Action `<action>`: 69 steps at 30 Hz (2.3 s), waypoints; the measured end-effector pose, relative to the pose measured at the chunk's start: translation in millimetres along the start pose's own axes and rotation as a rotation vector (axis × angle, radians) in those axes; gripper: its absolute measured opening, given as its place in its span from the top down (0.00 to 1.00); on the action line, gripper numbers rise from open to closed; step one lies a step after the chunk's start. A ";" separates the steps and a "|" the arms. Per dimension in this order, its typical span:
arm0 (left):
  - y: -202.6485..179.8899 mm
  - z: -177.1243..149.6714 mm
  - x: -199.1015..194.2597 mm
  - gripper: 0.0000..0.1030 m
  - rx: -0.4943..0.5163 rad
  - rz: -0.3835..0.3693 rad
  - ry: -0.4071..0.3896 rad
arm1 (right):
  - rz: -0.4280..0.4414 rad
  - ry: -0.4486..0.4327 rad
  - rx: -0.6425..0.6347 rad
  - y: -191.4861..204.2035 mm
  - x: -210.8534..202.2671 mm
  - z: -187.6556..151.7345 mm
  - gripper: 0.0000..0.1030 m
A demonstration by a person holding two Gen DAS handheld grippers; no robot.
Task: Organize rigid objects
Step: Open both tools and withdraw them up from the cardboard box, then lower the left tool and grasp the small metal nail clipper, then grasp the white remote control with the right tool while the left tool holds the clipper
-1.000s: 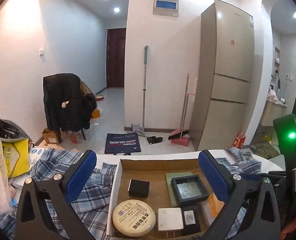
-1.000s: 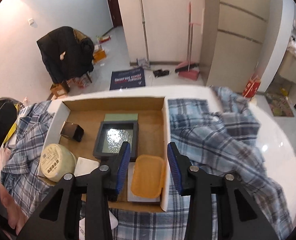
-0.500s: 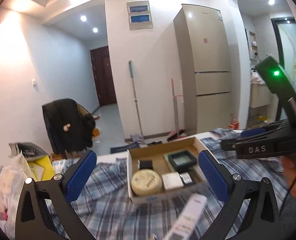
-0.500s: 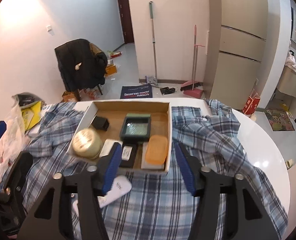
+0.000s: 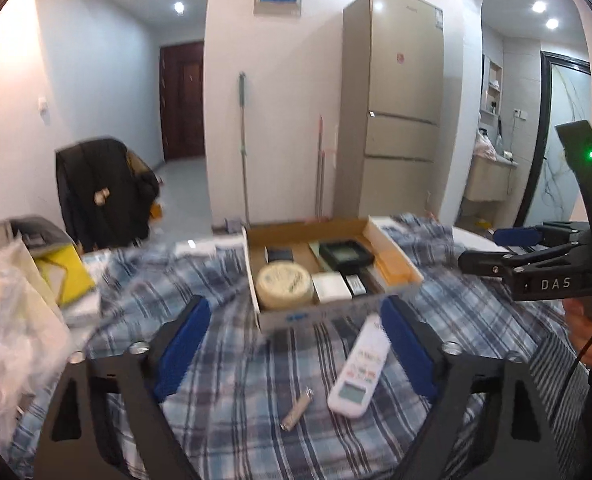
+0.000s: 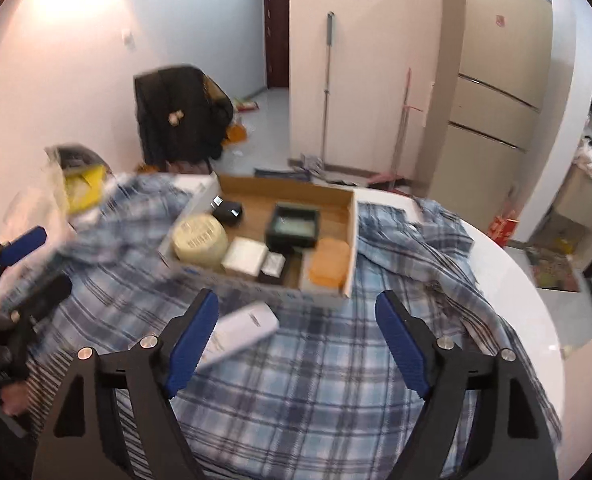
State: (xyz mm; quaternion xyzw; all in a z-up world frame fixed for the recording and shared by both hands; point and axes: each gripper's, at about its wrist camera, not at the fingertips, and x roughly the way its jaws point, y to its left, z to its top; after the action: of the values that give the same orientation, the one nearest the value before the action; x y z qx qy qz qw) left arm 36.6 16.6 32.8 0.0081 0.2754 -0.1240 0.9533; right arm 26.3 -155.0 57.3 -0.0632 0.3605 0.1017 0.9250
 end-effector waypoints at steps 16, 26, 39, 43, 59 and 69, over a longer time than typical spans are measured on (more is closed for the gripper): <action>5.1 -47.9 72.2 0.90 0.041 -0.136 0.269 | 0.055 0.038 -0.027 7.4 27.2 -26.8 0.22; 1.6 -62.9 92.7 0.90 0.086 -0.139 0.342 | 0.089 0.087 0.024 -11.0 43.5 -35.1 0.22; 0.4 -70.4 108.0 0.87 0.096 -0.109 0.415 | 0.092 0.091 0.027 -12.2 45.4 -36.7 0.22; 2.2 -70.8 110.2 0.87 0.088 -0.107 0.425 | 0.093 0.084 0.022 -12.0 44.9 -37.1 0.22; 15.7 -53.7 71.5 0.90 0.022 0.001 0.214 | 0.100 0.154 0.092 -10.5 56.1 -31.7 0.22; 44.7 -47.1 60.4 0.90 -0.121 0.048 0.156 | 0.136 0.339 0.083 52.7 101.8 -21.7 0.23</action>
State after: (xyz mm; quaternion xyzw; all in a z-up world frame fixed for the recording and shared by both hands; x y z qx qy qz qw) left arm 72.1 49.9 -41.3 -0.0331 0.3555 -0.0833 0.9304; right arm 73.0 -93.4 -30.0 -0.0168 0.5188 0.1368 0.8437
